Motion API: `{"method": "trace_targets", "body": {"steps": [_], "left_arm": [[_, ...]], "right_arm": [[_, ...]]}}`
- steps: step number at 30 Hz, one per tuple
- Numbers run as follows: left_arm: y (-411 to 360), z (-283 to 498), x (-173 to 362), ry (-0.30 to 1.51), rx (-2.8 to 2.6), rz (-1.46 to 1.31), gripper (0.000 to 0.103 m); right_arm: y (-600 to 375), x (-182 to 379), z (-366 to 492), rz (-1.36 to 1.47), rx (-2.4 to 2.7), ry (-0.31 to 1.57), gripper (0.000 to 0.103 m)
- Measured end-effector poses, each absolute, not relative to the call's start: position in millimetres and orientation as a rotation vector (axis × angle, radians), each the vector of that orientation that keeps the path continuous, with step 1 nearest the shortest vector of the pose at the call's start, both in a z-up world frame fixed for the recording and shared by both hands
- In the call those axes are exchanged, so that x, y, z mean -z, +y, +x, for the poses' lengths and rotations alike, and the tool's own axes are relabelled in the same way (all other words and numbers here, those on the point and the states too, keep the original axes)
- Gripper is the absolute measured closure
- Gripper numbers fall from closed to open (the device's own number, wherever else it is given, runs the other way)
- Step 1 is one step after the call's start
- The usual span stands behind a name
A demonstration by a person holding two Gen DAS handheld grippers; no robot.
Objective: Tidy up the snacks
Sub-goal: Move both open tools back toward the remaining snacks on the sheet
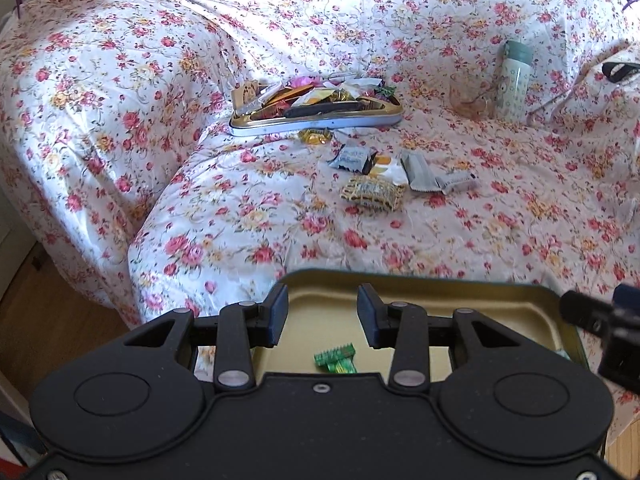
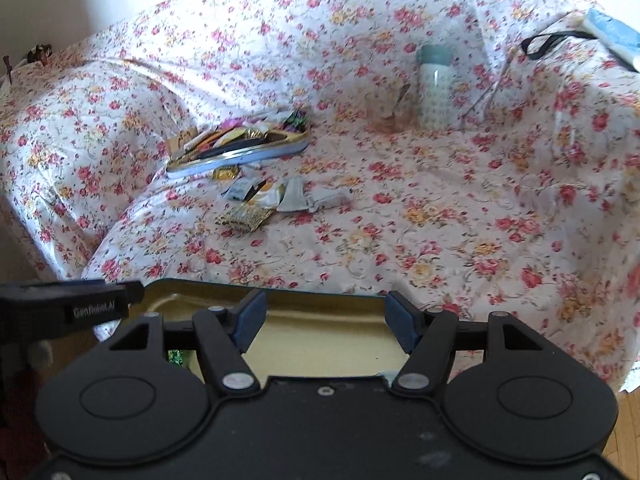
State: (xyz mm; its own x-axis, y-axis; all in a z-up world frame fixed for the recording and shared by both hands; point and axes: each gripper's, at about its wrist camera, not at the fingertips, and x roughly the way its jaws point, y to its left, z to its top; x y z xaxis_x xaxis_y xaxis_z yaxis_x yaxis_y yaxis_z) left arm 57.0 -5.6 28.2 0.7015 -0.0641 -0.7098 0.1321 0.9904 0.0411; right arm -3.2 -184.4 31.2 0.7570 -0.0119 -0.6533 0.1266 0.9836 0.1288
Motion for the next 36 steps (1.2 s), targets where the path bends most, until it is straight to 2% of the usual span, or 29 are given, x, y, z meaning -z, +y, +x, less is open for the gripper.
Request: {"method": "trace_targets", "body": {"steps": [7,12,17,36], "left_arm": [[-2.9,84.9,-23.2,0.806,0.118,0.090,0.054],[-3.0,110.0,-15.5,0.844,0.127,0.098,0.055],[-2.8,133.1,-9.3,0.853,0.124,0.117,0.055],[19.9,231.4,18.0,0.851,0.137,0.146,0.055]], "right_arm": [[-182.0,-21.5,23.2,0.165,0.037,0.768,0.035],[-182.9,-14.5,47.0,0.175,0.026,0.827,0.041],[-184.3,-6.5,69.6,0.179,0.015,0.871,0.042],[-200.6,-4.1,137.2,0.180,0.023,0.859,0.044]]}}
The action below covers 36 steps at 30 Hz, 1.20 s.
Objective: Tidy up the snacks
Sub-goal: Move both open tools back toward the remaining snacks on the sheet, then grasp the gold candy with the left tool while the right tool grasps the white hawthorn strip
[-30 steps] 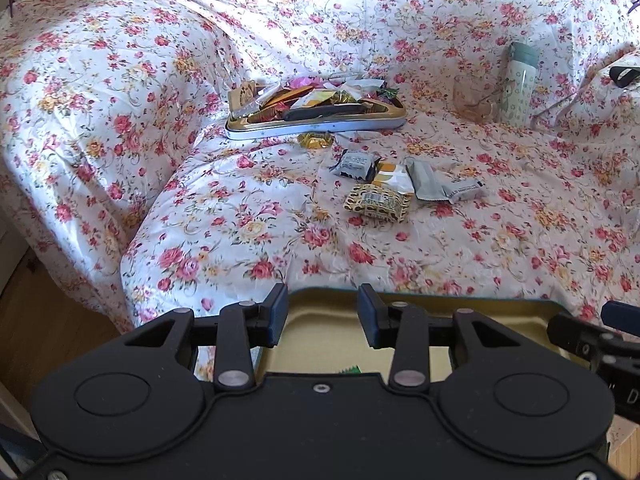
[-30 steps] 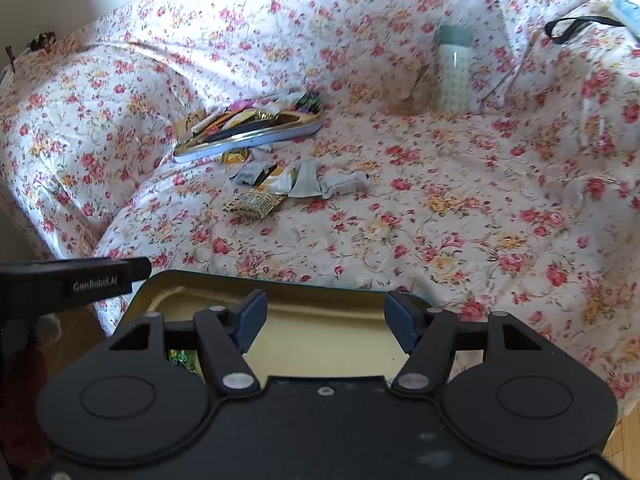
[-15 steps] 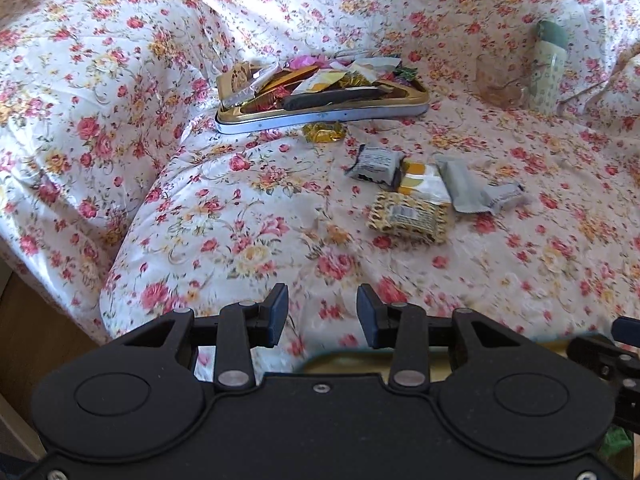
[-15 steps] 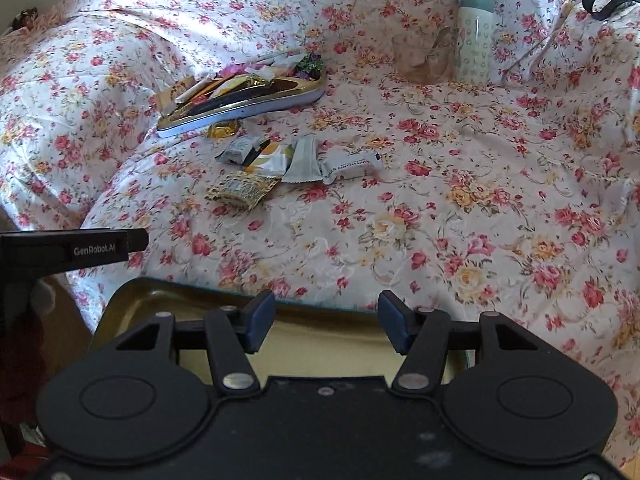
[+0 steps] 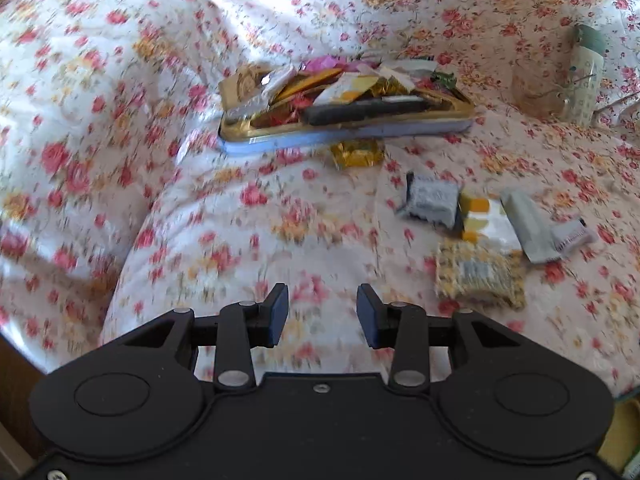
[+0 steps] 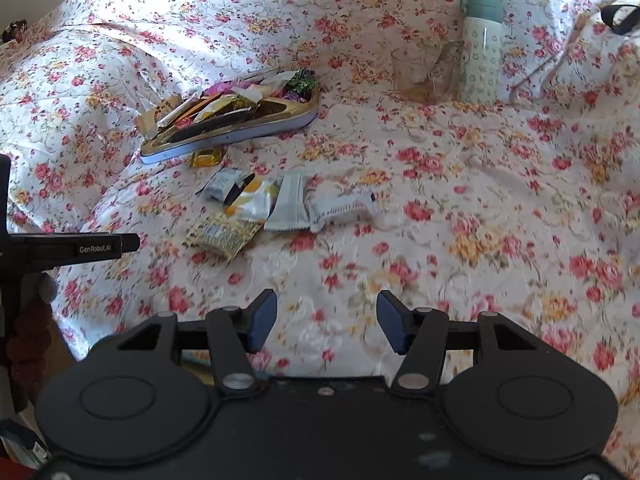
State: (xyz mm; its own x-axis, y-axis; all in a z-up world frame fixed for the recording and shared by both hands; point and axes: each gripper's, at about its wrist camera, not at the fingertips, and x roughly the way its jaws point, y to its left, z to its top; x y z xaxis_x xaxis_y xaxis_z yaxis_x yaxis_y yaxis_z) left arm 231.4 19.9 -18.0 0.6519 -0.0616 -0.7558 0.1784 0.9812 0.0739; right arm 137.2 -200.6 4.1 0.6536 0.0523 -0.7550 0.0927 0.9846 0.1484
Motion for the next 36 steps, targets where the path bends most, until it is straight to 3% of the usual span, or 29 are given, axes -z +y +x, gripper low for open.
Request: {"method": "trace_targets", "body": {"steps": [12,18,27,31,36], "left_arm": [[2.7,308.0,27.6,0.716,0.186,0.160,0.055],[1.2,333.2,44.7,0.745,0.204,0.123,0.055],[-7.8,327.9,61.6,0.708,0.231,0.168,0.055],[-6.0,319.5,68.4,0.641,0.230,0.173,0.054],[-4.7,321.3,66.7,0.643,0.232,0.165,0.054]], "right_arm": [[-206.4,3.4,170.8,0.209,0.021,0.879,0.045],[-213.8,5.0,187.7,0.215,0.024,0.858,0.045],[-221.8,24.7,234.7,0.165,0.035,0.917,0.047],[-229.9,36.1,240.7,0.319,-0.020,0.969,0.047],[-227.6,40.1,254.1,0.328,-0.011,0.911,0.051]]}}
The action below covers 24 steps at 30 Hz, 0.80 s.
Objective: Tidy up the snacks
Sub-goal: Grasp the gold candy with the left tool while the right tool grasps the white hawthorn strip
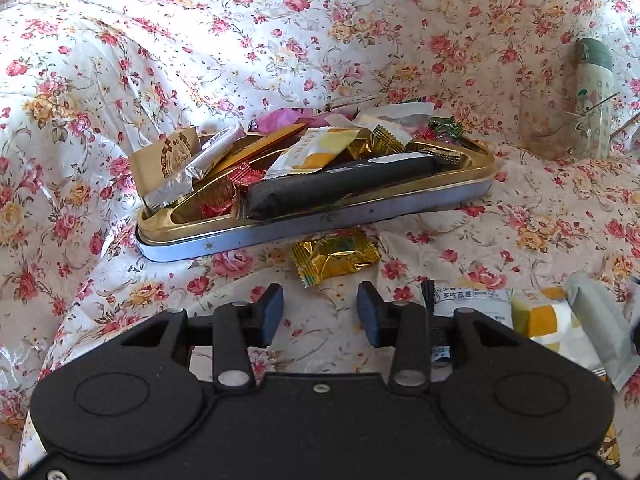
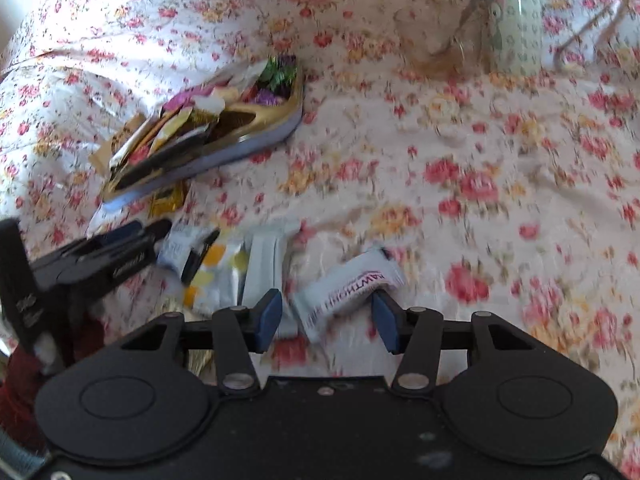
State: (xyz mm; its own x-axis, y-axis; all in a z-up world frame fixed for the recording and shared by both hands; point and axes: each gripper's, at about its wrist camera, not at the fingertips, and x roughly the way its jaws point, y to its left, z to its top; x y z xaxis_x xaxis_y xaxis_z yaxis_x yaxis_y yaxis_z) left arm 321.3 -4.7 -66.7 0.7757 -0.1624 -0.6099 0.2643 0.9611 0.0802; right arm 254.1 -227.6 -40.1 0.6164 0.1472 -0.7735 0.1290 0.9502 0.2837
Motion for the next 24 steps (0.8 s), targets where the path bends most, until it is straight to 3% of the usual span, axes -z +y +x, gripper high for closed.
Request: {"method": "trace_targets", "body": {"steps": [7,13,24], "left_arm": [[-8.9,317.6,68.2,0.622,0.222,0.198,0.054],[-6.8,318.5,68.1,0.627,0.227,0.181,0.054],[-12.9,312.7,64.6,0.582,0.271,0.279,0.052]], "right_arm": [[-223.4,48.2,274.9,0.136,-0.004,0.817,0.064],[-227.4,55.2,274.9,-0.027,-0.028,0.727,0.064],[-234.2,69.5,276.4,-0.012,-0.050,0.645,0.058]]}}
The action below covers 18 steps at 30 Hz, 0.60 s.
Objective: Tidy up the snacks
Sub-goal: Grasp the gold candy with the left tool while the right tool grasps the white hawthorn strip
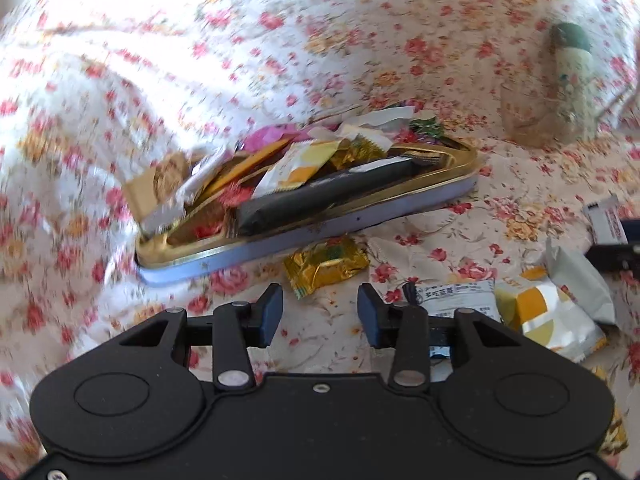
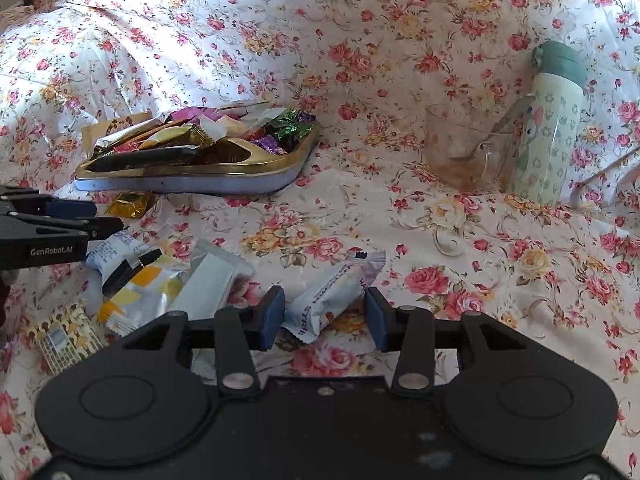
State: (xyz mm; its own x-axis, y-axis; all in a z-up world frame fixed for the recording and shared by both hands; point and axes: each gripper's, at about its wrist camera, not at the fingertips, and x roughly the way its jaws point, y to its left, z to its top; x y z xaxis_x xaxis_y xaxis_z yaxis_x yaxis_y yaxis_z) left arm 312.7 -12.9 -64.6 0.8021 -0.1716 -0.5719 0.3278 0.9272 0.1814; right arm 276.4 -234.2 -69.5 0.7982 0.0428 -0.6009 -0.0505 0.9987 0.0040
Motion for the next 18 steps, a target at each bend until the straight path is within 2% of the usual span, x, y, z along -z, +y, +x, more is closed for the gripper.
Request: {"method": "trace_targets", "body": {"steps": [2,10,18], "left_arm": [[-14.5,314.7,62.8,0.572,0.285,0.308,0.049],[-17.8,341.9,65.2,0.606,0.265,0.307,0.049],[-23.1,336.3,61.9,0.715,0.399,0.225,0.053]], "right_arm": [[-235.7,69.5,276.5,-0.002,-0.053,0.644,0.058],[-235.8,70.1,274.7,0.007,-0.055,0.645,0.057],[-234.9,70.4,274.7,0.010,-0.054,0.644,0.057]]}}
